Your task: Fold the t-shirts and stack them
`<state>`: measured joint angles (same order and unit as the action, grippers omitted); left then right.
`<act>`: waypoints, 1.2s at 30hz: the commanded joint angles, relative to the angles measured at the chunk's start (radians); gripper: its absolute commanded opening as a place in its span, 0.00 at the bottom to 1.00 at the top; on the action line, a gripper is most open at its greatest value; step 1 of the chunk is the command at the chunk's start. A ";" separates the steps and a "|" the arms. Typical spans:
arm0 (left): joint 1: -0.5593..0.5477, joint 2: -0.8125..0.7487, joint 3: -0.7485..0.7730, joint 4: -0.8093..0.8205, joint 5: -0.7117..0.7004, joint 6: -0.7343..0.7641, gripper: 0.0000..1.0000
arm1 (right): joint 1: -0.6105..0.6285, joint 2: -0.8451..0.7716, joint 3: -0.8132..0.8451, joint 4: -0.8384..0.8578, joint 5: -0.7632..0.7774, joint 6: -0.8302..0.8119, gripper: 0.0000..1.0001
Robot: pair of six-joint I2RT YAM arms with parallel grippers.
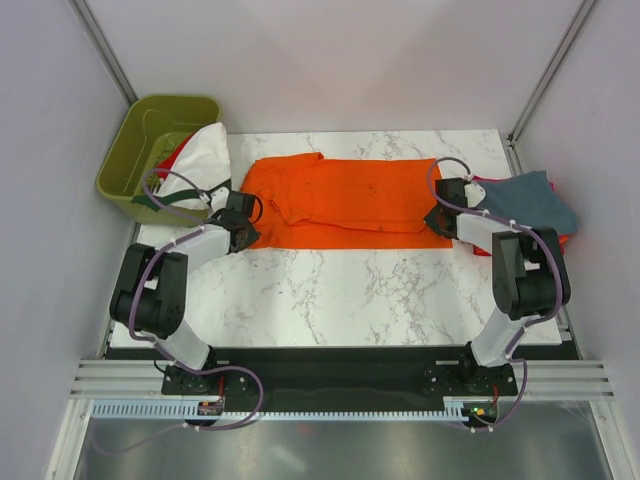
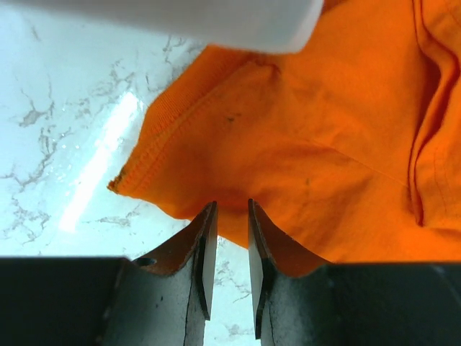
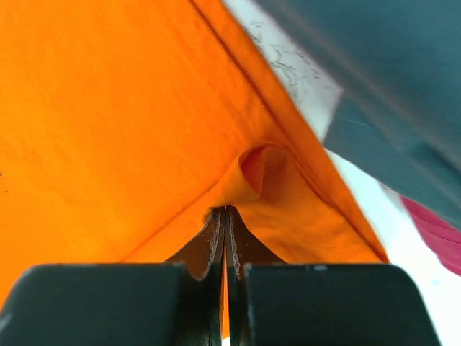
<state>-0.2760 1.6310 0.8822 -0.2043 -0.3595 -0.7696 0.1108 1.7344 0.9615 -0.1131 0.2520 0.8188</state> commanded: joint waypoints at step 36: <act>0.073 -0.142 -0.026 -0.017 0.073 -0.028 0.32 | 0.064 -0.171 -0.066 0.007 -0.043 -0.029 0.00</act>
<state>-0.2089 1.5082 0.8745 -0.2237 -0.2604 -0.7887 0.1539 1.5826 0.9222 -0.1276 0.2447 0.8104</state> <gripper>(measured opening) 0.312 0.008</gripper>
